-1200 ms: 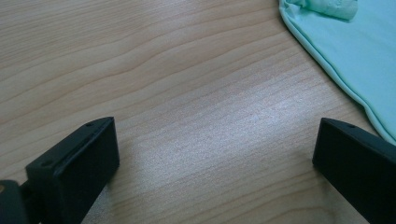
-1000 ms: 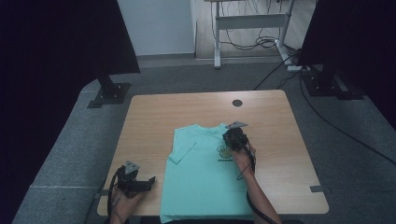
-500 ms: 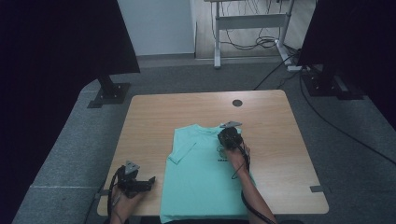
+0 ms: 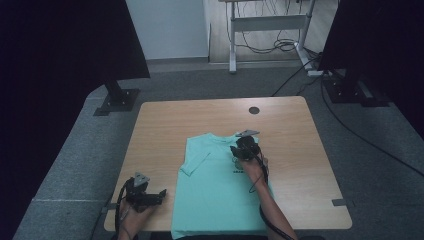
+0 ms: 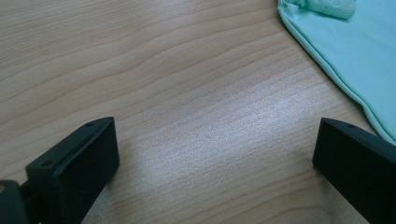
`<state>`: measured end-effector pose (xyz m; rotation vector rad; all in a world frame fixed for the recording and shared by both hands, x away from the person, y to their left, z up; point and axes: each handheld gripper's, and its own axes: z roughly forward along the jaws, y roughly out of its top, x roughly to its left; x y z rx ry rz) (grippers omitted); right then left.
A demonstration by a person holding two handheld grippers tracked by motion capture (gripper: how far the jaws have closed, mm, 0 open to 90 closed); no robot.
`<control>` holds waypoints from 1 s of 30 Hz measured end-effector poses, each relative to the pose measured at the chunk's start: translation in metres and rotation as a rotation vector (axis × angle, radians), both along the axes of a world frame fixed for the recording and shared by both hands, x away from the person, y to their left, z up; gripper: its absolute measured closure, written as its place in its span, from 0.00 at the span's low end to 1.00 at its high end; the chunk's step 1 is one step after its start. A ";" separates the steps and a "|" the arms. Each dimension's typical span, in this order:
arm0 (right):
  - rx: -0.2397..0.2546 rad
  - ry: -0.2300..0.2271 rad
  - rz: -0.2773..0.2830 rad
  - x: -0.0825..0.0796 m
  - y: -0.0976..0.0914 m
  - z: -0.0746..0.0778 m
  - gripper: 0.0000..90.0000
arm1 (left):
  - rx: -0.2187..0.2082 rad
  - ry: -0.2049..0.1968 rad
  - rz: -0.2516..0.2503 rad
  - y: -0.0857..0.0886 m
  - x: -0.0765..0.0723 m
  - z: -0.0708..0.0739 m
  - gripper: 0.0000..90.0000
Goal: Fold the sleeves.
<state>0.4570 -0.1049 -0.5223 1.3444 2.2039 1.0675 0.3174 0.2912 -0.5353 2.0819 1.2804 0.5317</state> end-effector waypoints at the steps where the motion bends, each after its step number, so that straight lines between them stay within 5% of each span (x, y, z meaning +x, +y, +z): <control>1: 0.005 0.001 -0.001 0.000 -0.001 0.002 0.58 | 0.000 0.000 0.000 0.000 0.000 0.000 0.01; 5: 0.008 -0.014 -0.004 -0.004 -0.007 0.011 0.46 | 0.000 0.000 0.000 0.000 0.000 0.000 0.01; 11: -0.022 -0.028 -0.006 -0.010 -0.022 0.019 0.39 | 0.000 0.000 0.000 0.000 0.000 0.000 0.01; 30: -0.004 -0.009 -0.082 -0.033 -0.091 0.011 0.52 | 0.000 0.000 0.000 0.000 0.000 0.000 0.01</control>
